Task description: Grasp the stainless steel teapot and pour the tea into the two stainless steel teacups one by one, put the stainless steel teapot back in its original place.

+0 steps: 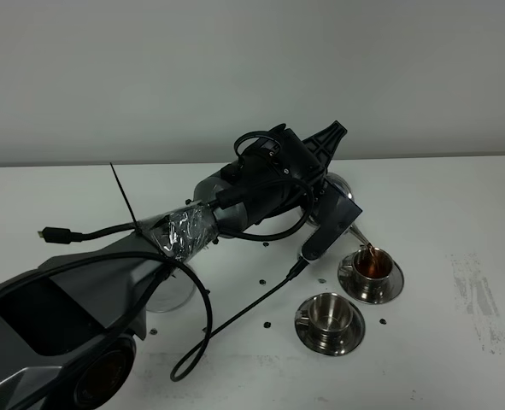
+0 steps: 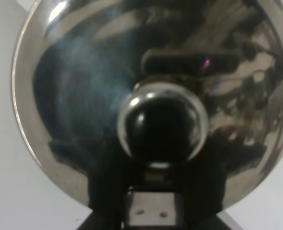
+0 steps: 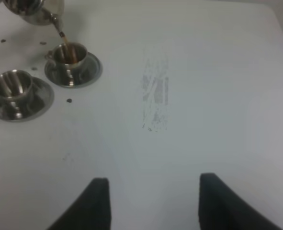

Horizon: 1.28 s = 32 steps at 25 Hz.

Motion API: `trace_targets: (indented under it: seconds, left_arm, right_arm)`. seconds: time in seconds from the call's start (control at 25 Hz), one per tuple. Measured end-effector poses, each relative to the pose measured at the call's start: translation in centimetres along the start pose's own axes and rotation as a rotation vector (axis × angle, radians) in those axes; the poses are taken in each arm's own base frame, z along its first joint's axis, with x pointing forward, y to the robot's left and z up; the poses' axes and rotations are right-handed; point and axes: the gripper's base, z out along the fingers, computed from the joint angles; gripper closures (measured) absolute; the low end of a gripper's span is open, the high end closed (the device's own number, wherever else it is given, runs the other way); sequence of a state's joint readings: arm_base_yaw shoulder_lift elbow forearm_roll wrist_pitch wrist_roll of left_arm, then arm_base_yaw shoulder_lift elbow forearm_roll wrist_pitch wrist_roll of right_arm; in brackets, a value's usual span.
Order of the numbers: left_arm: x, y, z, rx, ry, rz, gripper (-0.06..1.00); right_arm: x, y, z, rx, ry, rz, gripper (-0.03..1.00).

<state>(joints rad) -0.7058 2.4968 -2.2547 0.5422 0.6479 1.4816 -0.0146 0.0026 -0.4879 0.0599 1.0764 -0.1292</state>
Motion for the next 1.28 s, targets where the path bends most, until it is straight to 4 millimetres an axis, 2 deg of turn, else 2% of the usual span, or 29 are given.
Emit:
trace_targets:
  seconds: [0.24,1.28]
  left_arm:
    - [-0.33,-0.32,0.55,0.002,0.010,0.028,0.69]
    - [-0.90,0.52,0.20,-0.051,0.050,0.125,0.69]
  right_arm:
    - [0.00,0.00,0.00,0.000,0.000,0.000,0.53]
    - [0.00,0.00,0.00,0.000,0.000,0.000,0.53]
